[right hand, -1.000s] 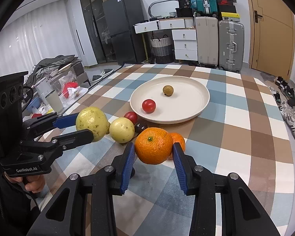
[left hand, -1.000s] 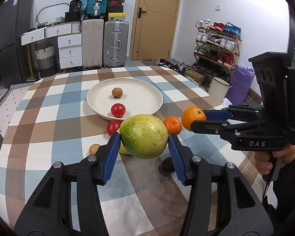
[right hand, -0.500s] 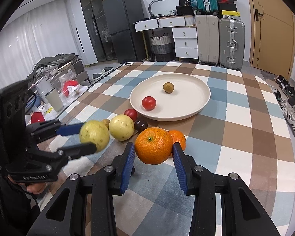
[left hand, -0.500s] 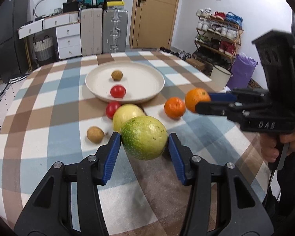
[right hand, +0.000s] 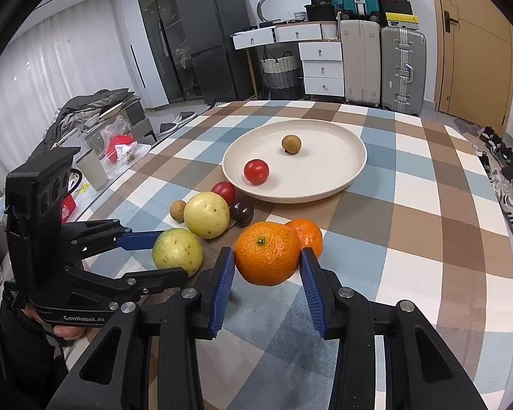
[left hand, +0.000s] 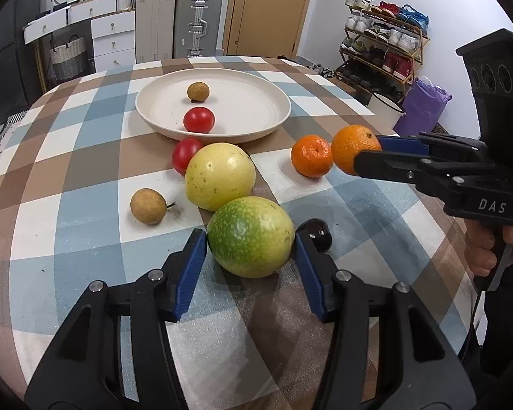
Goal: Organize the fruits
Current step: 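Lift the green-yellow fruit with the left tool while the right tool lifts the orange, then carry both fruits over the white plate and open both grippers to release them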
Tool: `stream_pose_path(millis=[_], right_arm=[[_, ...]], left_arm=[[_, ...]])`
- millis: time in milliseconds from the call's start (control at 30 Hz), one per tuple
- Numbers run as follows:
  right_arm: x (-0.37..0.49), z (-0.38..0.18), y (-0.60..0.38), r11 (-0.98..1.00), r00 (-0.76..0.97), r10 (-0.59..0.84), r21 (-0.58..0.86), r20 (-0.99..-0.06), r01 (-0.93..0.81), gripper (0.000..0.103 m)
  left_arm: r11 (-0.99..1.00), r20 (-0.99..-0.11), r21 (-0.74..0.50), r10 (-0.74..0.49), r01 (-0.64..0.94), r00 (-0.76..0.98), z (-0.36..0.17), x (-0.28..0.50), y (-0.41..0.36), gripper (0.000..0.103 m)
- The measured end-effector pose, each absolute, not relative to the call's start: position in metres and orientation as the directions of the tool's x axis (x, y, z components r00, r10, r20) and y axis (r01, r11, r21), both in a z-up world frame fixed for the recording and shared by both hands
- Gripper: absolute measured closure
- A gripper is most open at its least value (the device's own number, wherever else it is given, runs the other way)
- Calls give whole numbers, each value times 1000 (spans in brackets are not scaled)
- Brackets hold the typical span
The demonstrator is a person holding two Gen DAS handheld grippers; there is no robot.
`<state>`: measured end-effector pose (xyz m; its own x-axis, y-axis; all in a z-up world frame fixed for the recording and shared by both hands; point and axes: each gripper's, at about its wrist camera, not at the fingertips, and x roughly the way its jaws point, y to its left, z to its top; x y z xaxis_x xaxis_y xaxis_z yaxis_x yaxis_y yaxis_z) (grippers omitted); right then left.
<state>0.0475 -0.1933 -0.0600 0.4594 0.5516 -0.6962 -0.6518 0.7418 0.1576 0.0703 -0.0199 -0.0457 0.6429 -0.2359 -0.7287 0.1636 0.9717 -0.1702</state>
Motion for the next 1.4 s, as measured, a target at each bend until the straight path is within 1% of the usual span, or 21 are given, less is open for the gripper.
stream_pose_path(millis=[200,333,600,733,900,1033,1400], right_arm=[[49,-61,-193,743,457,552,161,-698,-650,63],[51,-62,-193,741,457,558,169,-693,-649,63],[64,-55,-190,746,475,568,177,-672,-642,63],[75,-53,-186,750,480,568,179,-669,-637,63],[90,-52,-179,752,484,568,180,-666,-634,63],[104,-54,-176,761,492,558,176,-668,-624,63],[143,-61,-169,776,502,549,184,-669,-604,63]], left_arm=[[971,-710,-158,-238,179,663,-41,69,-23,54],[970,-673,-179,-244,166,699,-26,65,-16,54],[977,-608,-178,-202,116,768,5,74,5,54],[985,-602,-151,-158,83,783,11,89,12,54],[987,-595,-151,-140,61,791,15,110,20,54],[987,-601,-151,-135,54,788,13,132,24,54],[994,-623,-107,-90,30,777,-1,186,32,54]])
